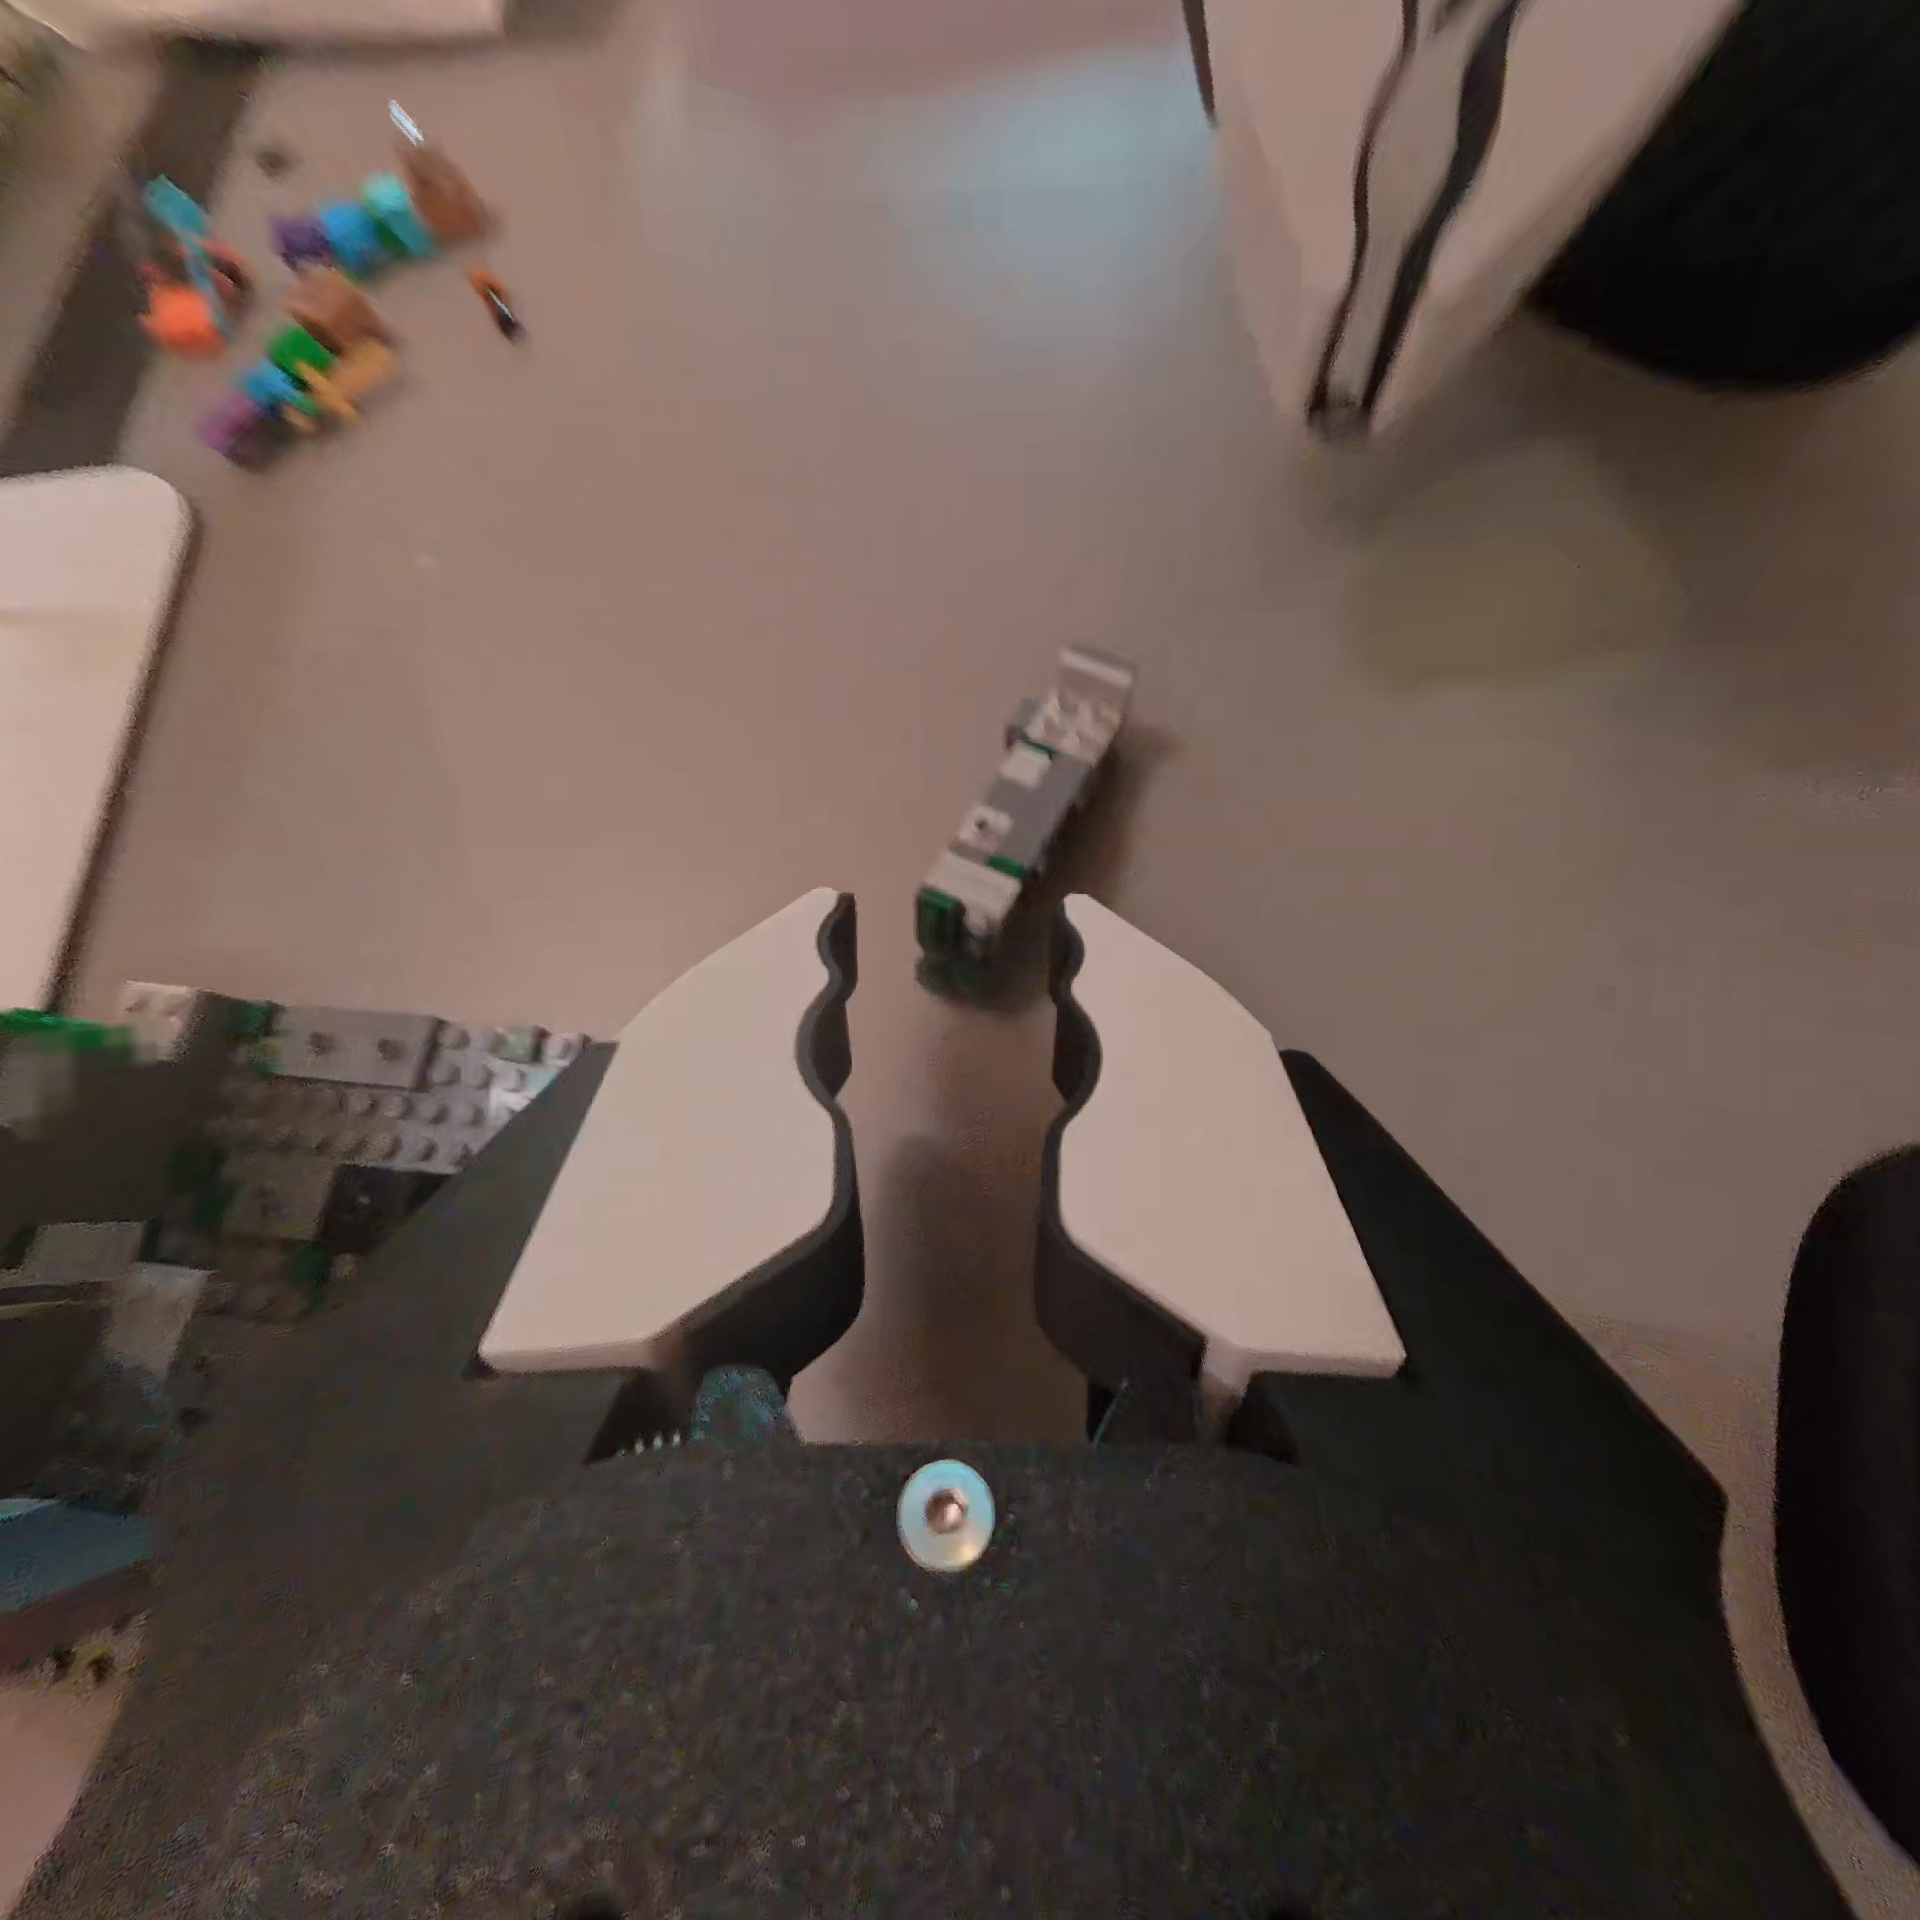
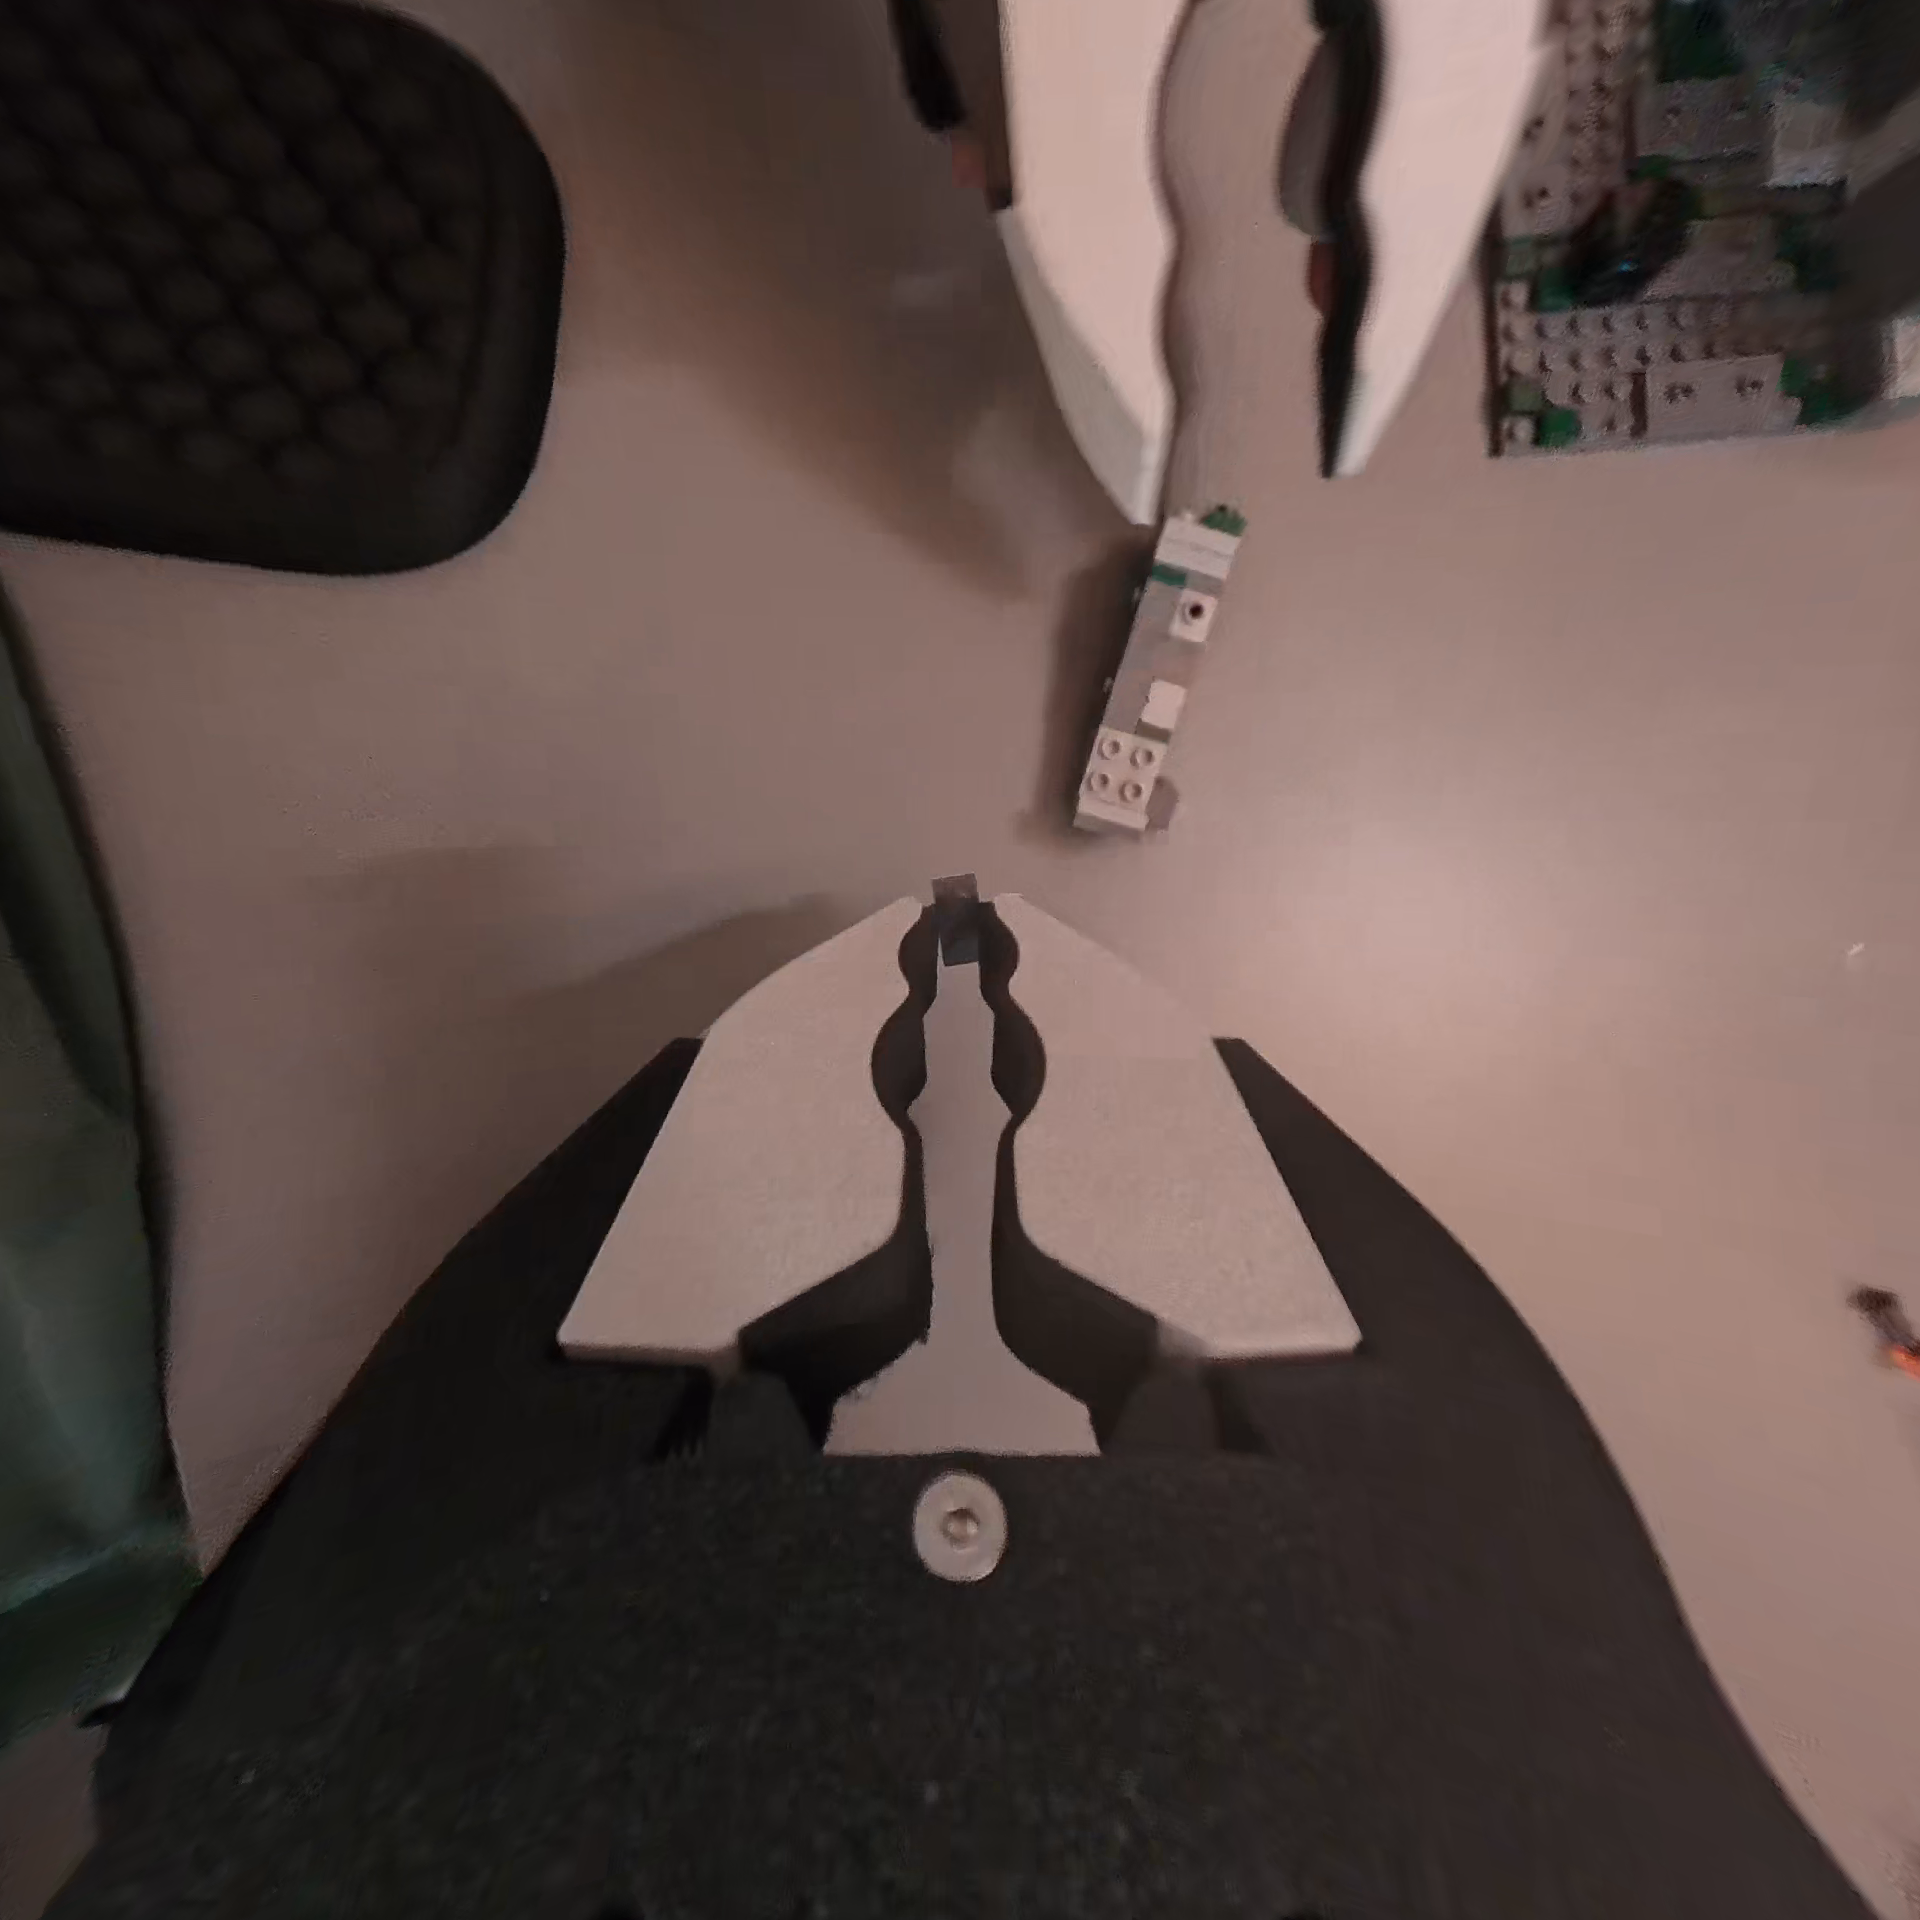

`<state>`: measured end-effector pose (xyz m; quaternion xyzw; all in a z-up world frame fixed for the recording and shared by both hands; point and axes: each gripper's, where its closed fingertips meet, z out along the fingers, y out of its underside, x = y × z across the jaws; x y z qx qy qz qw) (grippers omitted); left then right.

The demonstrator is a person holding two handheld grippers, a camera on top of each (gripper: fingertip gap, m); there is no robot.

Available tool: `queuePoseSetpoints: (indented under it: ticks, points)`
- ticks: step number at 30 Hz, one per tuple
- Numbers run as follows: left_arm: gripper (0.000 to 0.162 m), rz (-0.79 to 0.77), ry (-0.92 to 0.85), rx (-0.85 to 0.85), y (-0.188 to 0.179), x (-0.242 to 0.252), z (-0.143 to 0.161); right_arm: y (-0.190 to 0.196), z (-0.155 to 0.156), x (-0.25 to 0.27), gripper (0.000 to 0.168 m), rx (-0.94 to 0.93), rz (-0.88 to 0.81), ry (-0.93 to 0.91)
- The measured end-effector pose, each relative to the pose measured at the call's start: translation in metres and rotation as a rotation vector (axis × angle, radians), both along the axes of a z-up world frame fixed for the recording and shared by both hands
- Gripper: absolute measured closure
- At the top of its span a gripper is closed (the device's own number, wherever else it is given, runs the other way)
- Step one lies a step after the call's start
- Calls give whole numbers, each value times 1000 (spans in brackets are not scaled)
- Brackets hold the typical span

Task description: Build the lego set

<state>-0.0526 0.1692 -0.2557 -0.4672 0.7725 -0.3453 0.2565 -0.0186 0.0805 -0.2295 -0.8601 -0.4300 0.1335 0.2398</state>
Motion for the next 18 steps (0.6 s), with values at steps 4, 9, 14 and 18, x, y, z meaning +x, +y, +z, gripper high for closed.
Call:
queuePoseSetpoints:
  ticks: [4, 9, 14, 18]
  points:
    - [121, -20, 80, 34, 3, -5, -25, -11, -9, 11, 161, 12, -38, 50]
    - [128, -32, 90, 5, -2, 1, -31, -24, -18, 18, 161, 16, -49, 113]
    - [142, 2, 147, 27, 2, -2, -31, -29, -17, 27, 161, 34, -67, 174]
    - [143, 26, 229, 95, 5, -10, -17, -33, -14, 30, 161, 60, -62, 222]
